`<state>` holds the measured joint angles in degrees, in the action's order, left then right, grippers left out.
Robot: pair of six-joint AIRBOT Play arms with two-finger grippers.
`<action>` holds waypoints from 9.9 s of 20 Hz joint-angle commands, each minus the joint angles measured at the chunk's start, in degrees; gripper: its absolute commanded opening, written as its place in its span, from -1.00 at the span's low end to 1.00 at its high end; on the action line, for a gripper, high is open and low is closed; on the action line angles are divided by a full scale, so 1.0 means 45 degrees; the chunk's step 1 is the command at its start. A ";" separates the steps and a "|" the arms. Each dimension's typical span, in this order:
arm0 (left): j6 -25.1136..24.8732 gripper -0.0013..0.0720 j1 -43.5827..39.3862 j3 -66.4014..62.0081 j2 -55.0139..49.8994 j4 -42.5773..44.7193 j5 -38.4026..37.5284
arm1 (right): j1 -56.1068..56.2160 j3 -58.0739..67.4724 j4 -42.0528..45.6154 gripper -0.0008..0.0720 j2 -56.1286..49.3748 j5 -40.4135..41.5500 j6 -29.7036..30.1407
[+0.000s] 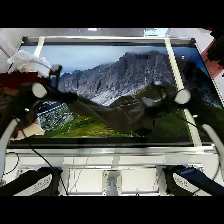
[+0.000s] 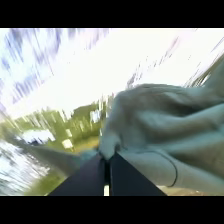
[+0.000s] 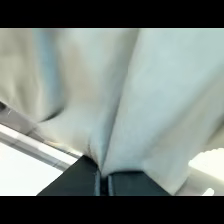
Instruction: Fold the shirts.
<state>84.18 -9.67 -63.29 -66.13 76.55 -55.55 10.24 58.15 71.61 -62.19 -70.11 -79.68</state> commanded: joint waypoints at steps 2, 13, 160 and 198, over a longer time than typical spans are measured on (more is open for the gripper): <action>-0.0058 -0.94 0.0010 -0.3910 0.1579 0.1491 -0.2715 | 0.0024 0.4250 0.2307 -0.89 0.3381 -0.2113 -0.0933; 0.0049 -0.94 0.0005 -0.6193 0.6183 0.2229 -0.3264 | 0.0024 0.9772 0.2433 -0.90 0.5047 -0.0801 -0.1904; -0.0131 0.36 0.4138 1.0729 0.2875 -0.8544 0.1836 | -1.1244 0.2623 -0.4274 0.41 -0.0767 -0.0952 0.2399; -0.5489 -0.94 0.2302 0.9607 0.0466 -1.4717 0.2759 | -1.1230 -0.6883 -0.6426 0.22 -0.1423 0.4682 -0.0733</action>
<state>59.77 0.71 -20.01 -64.03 10.33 -43.13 -40.34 27.24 42.89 -66.98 -50.22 -83.68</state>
